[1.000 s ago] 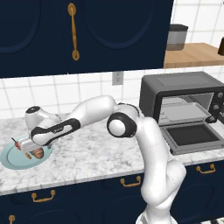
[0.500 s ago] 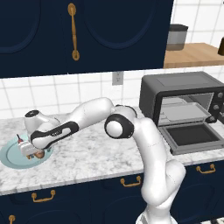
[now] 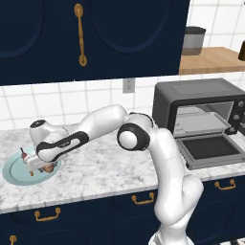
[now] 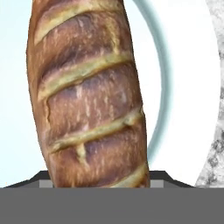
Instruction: Pick up the kebab skewer and baguette bread, and place them inside the toaster oven. Close the toaster oven door and start by setting the timer.
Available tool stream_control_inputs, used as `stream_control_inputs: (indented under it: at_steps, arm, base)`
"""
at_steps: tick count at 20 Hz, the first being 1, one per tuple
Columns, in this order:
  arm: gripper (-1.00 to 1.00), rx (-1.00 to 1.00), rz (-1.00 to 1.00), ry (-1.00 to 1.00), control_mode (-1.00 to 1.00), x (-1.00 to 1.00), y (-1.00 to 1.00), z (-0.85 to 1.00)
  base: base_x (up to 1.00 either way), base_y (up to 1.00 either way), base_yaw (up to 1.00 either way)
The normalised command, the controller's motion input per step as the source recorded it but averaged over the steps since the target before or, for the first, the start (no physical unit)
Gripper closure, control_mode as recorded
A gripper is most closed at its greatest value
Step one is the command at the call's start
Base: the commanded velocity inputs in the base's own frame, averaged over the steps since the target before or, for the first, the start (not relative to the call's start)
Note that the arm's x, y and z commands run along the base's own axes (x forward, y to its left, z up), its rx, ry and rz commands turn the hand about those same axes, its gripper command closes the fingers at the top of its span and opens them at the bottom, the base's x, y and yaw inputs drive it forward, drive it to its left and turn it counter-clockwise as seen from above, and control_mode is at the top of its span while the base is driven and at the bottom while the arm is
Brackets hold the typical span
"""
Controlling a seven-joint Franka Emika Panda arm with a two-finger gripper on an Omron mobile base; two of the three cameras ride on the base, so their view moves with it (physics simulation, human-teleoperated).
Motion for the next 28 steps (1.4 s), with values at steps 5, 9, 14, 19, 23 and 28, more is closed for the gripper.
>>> stream_control_inputs:
  at_steps: [5, 9, 14, 19, 23, 28]
  arm:
    - [1.0, 0.0, -0.03, 0.0, -1.0, -0.39, -0.93, -0.7]
    - [1.0, 0.0, -0.03, 0.0, -1.0, -0.51, -1.0, -0.69]
    - [1.0, 0.0, -0.01, -0.01, -1.0, -0.54, -1.0, -0.62]
    - [1.0, 0.0, -0.01, -0.02, -1.0, -0.39, -1.0, -0.28]
    - [1.0, 0.01, -0.01, -0.04, -1.0, -0.06, -0.83, 0.32]
    - [1.0, 0.03, 0.0, -0.01, -1.0, -0.17, -0.68, 1.0]
  base:
    - [0.0, 0.0, 0.0]
    - [0.0, 0.0, 0.0]
    - [0.0, 0.0, 0.0]
    - [0.0, 0.0, 0.0]
    - [0.0, 0.0, 0.0]
    - [0.0, 0.0, 0.0]
